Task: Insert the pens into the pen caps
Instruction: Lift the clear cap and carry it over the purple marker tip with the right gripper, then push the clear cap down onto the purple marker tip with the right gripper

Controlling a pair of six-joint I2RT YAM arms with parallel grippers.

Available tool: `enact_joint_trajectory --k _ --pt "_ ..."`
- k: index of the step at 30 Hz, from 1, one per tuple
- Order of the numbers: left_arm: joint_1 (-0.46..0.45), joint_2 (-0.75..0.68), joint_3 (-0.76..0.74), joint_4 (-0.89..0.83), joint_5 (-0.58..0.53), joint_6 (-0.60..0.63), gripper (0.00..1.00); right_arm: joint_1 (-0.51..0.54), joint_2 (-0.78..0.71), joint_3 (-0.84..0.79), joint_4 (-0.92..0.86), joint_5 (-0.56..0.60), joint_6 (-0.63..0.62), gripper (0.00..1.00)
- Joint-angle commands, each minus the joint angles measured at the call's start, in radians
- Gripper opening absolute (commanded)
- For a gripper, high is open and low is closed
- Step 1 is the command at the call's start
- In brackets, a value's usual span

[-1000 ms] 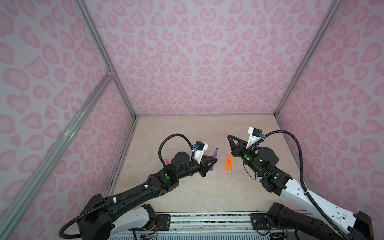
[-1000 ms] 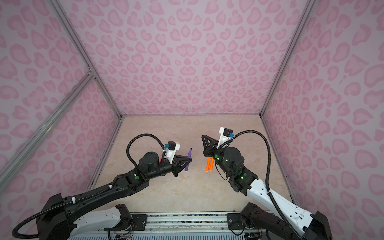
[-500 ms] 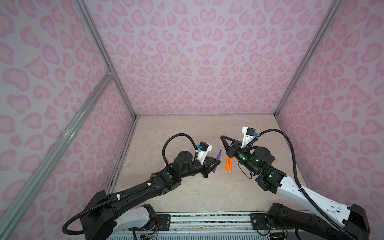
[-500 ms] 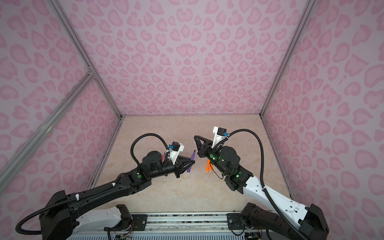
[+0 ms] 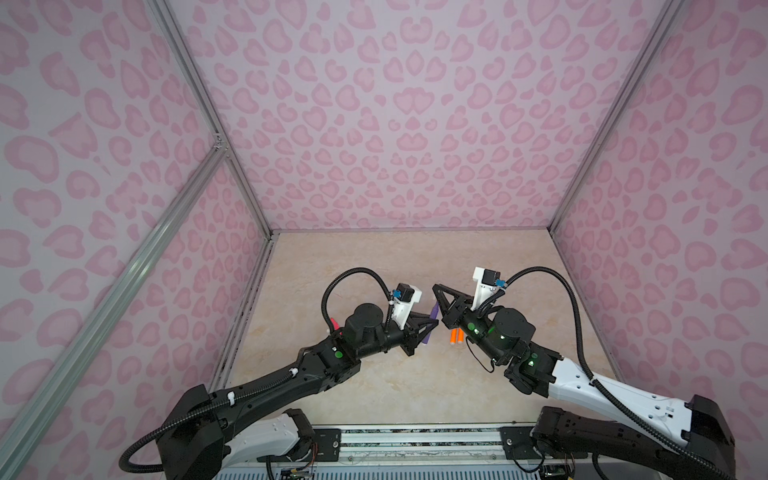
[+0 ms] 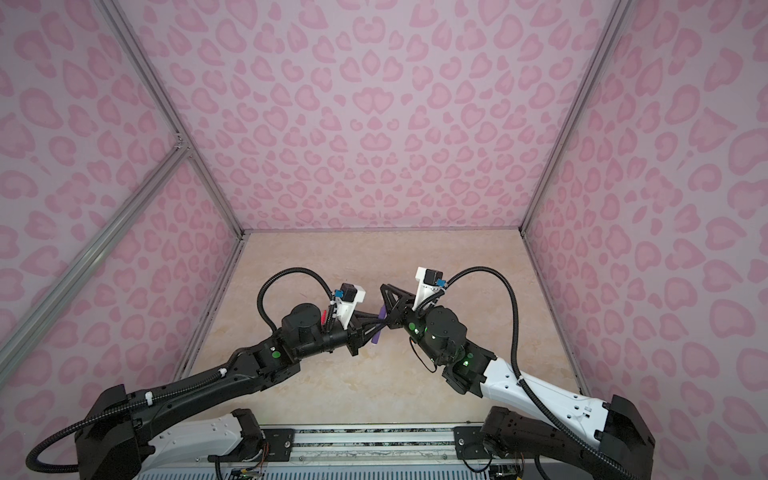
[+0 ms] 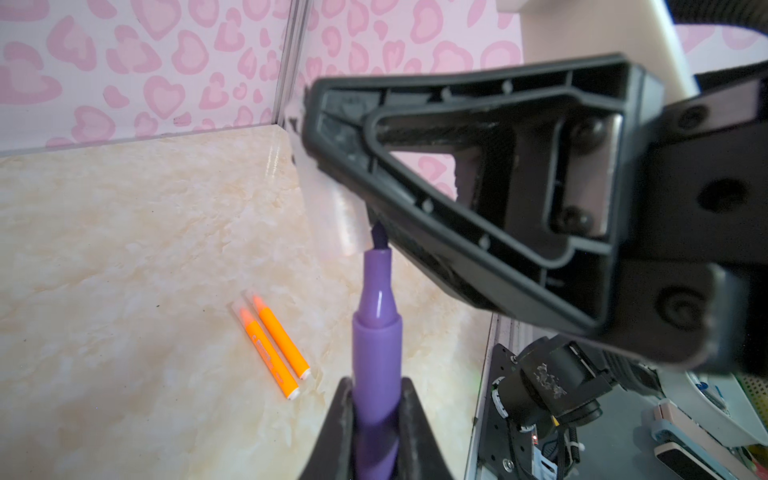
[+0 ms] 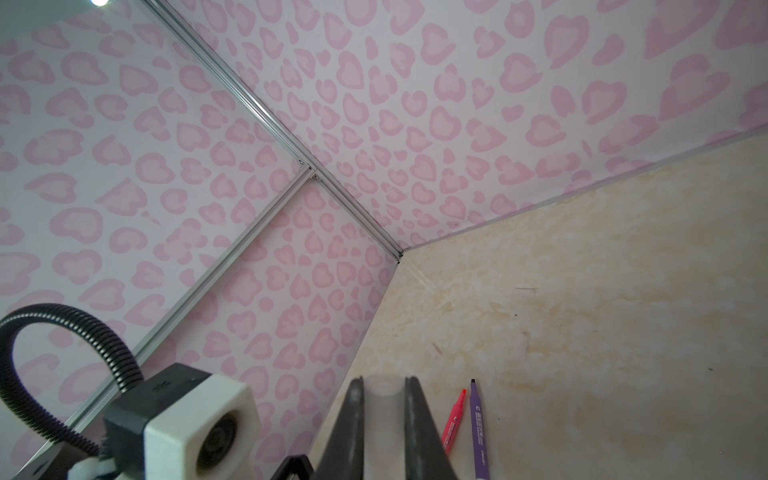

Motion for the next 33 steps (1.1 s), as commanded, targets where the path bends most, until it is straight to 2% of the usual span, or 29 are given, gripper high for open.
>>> enact_joint_trajectory --k 1,9,33 --pt "0.002 -0.005 -0.001 0.021 -0.033 0.004 0.04 0.003 -0.004 -0.004 0.021 0.066 -0.03 0.0" --pt "0.002 0.018 0.015 0.001 -0.045 0.007 0.04 0.003 -0.016 0.066 -0.12 0.14 -0.036 0.0" --pt "0.002 0.009 0.013 -0.004 -0.054 0.01 0.04 0.022 0.041 0.063 -0.096 0.122 -0.003 0.0"
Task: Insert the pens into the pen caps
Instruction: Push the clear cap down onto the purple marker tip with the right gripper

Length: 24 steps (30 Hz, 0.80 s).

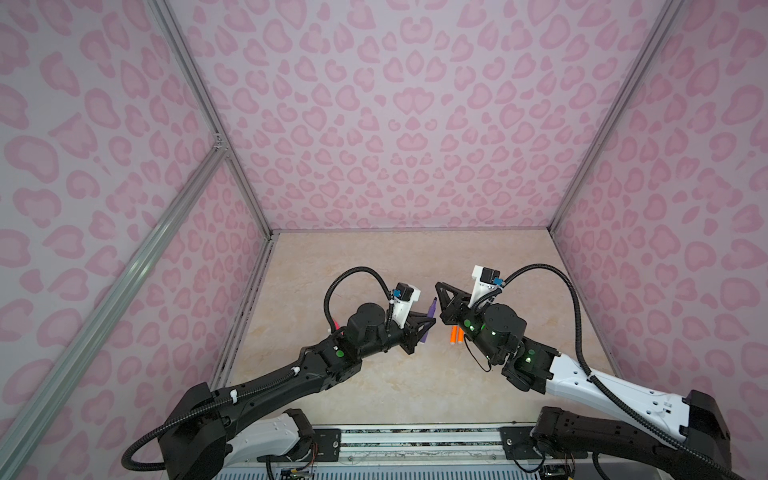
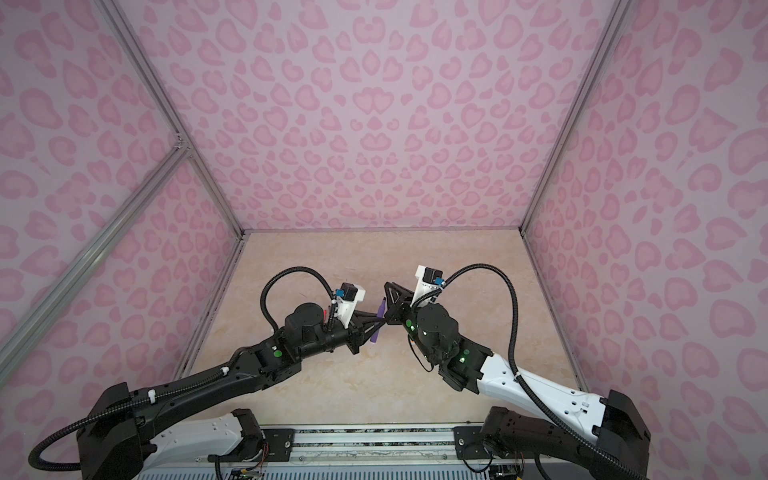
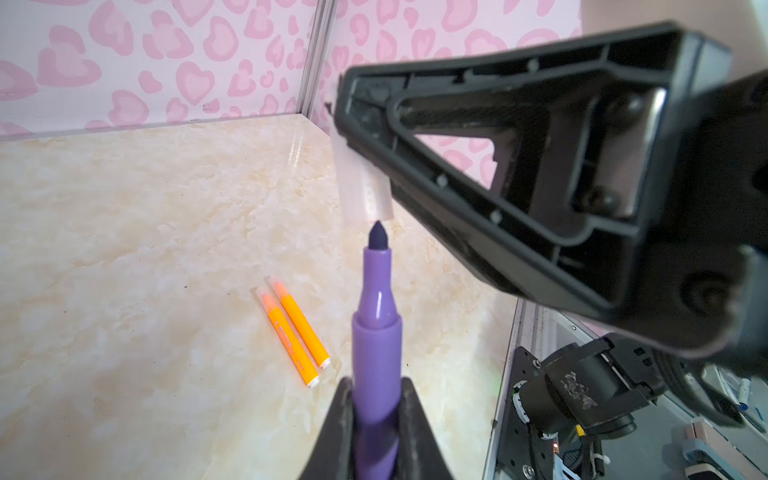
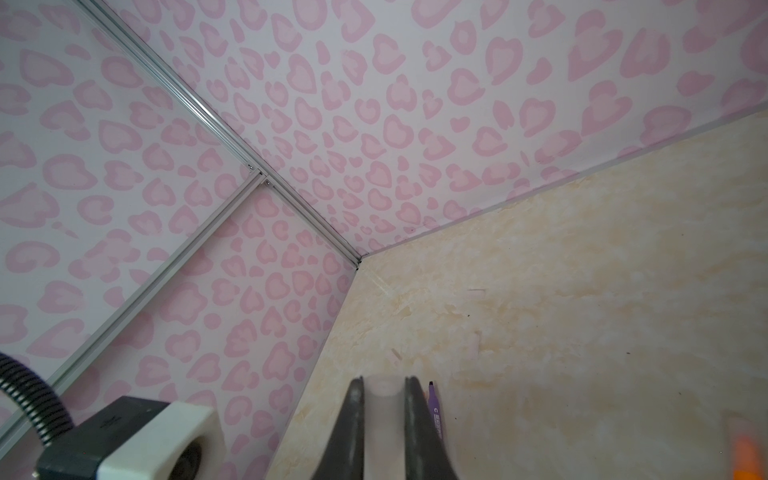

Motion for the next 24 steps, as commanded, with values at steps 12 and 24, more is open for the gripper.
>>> enact_joint_trajectory --k 12,24 --pt "0.001 -0.006 0.01 0.024 -0.009 0.01 0.04 0.023 0.007 0.007 0.016 0.005 0.004 0.0" --pt "0.002 -0.032 -0.006 0.023 -0.058 -0.004 0.04 0.047 0.012 -0.048 0.02 0.005 0.027 0.0"
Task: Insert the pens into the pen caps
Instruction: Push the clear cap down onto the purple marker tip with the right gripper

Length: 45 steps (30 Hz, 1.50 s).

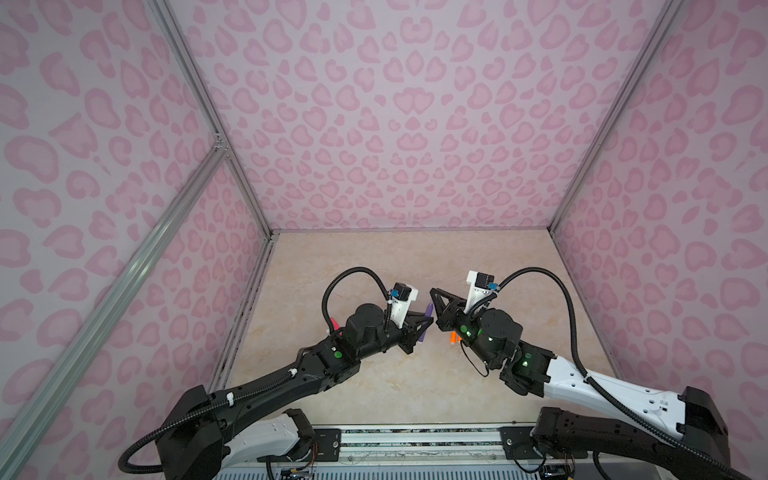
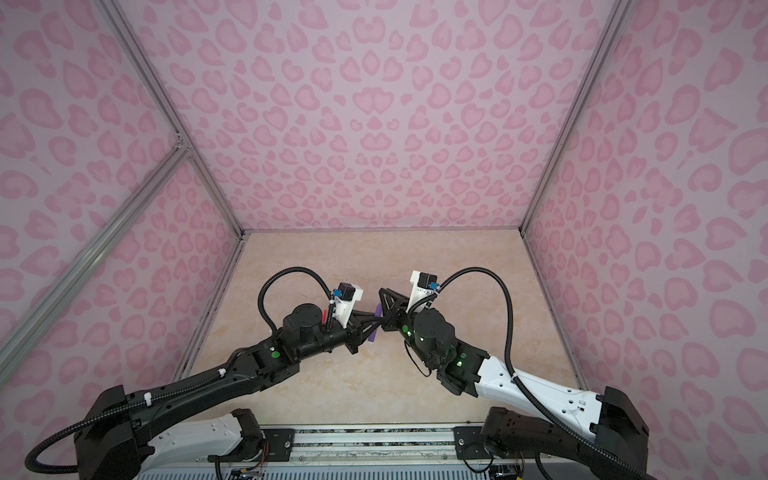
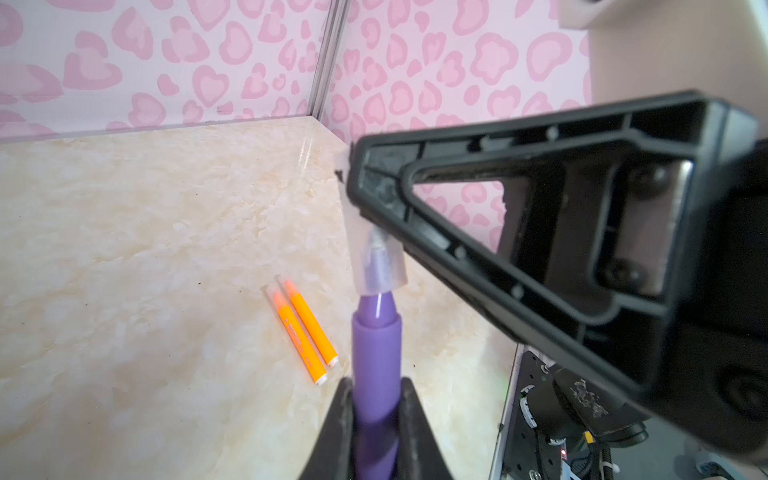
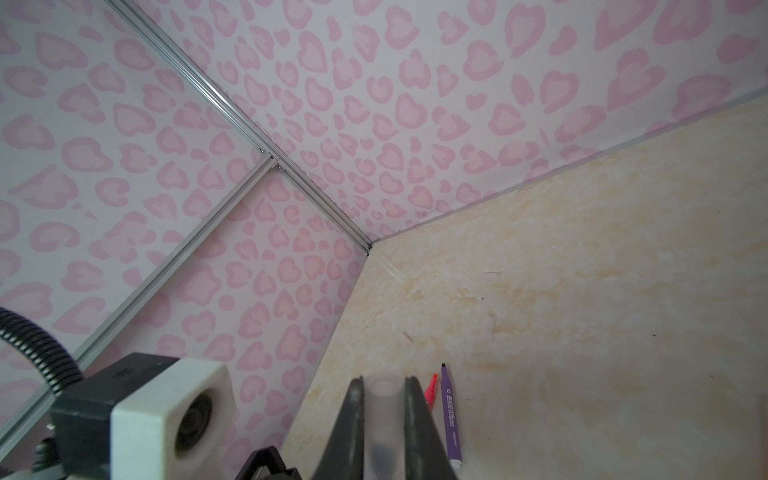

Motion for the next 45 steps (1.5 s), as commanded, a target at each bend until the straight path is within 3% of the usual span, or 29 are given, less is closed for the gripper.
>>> enact_joint_trajectory --k 1,11,19,45 --pt "0.002 -0.012 -0.004 0.049 -0.026 -0.005 0.04 0.008 0.004 -0.018 -0.009 0.008 0.011 0.0" --pt "0.004 -0.018 -0.007 0.046 -0.043 -0.01 0.04 0.055 0.023 -0.035 0.001 0.015 0.008 0.0" --pt "0.027 -0.023 -0.018 0.061 -0.022 -0.047 0.04 0.077 0.025 -0.122 0.157 0.005 -0.048 0.0" --pt "0.104 -0.102 -0.069 0.139 0.107 -0.119 0.04 0.077 0.02 -0.27 0.462 -0.23 -0.036 0.0"
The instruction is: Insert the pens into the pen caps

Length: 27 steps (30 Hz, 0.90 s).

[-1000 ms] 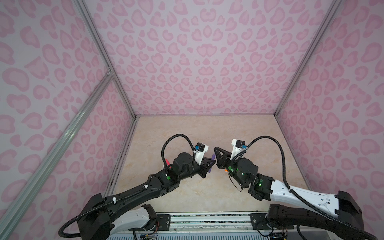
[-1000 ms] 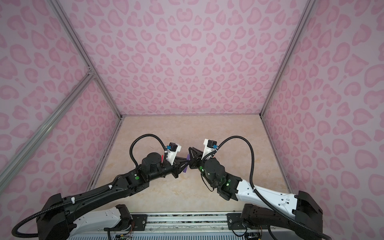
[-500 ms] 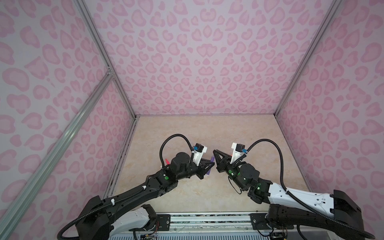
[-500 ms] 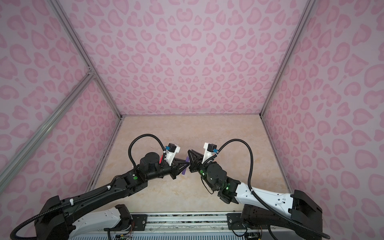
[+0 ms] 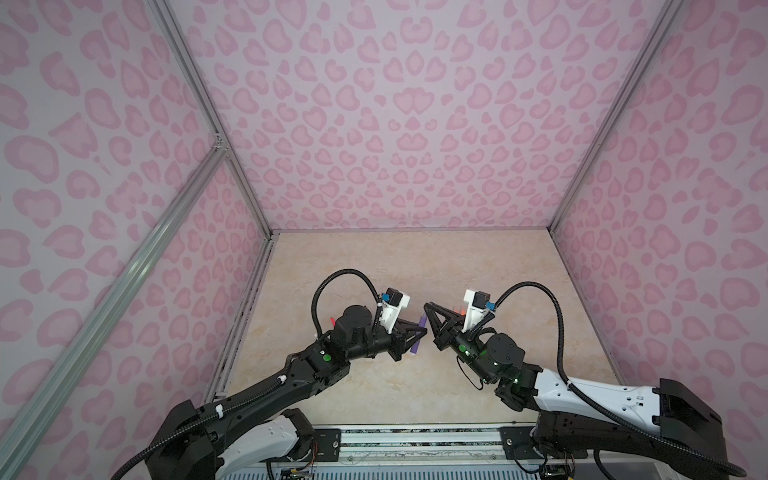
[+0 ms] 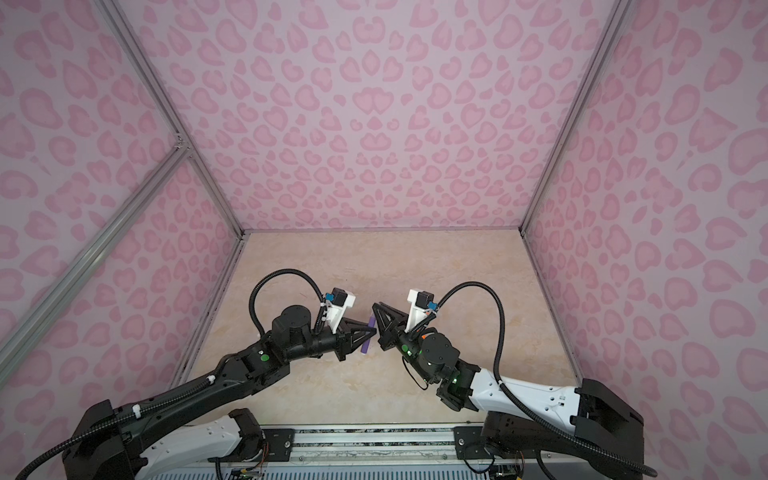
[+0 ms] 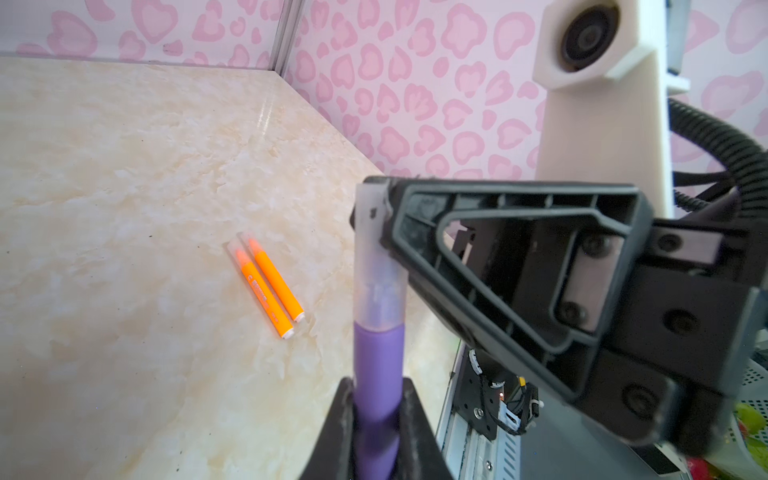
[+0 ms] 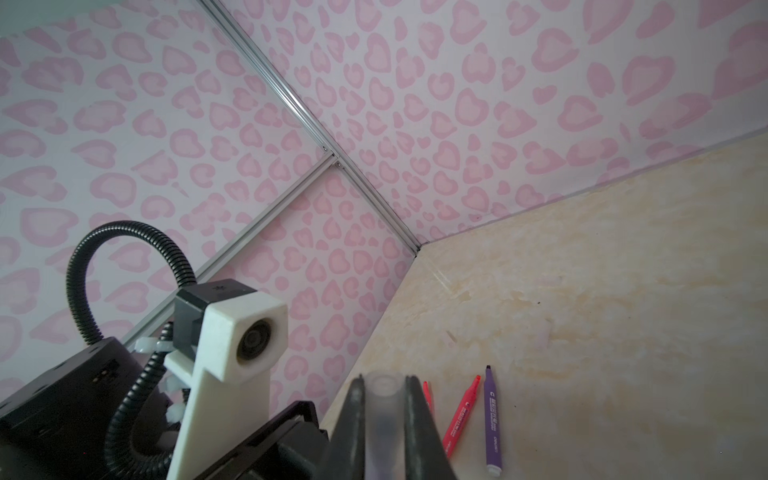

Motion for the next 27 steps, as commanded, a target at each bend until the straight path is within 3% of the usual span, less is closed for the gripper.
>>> enact_joint_trajectory --k 1,19,22,25,27 --pt "0.02 -0.018 -0.001 0.174 -0.114 -0.049 0.04 0.008 -0.009 -0.041 0.018 -0.161 0.02 0.0" --pt "0.037 -0.051 -0.025 0.221 -0.07 -0.082 0.04 0.055 0.093 -0.177 0.404 -0.354 0.003 0.0" --pt "0.038 -0.057 -0.022 0.211 -0.07 -0.069 0.04 0.052 0.091 -0.16 0.359 -0.326 -0.002 0.0" --pt "0.033 -0.054 -0.002 0.172 -0.074 -0.031 0.04 0.044 0.047 -0.103 0.186 -0.253 -0.017 0.01" --pt "0.024 -0.054 0.005 0.152 -0.1 -0.012 0.04 0.03 0.012 -0.06 0.054 -0.2 -0.019 0.22"
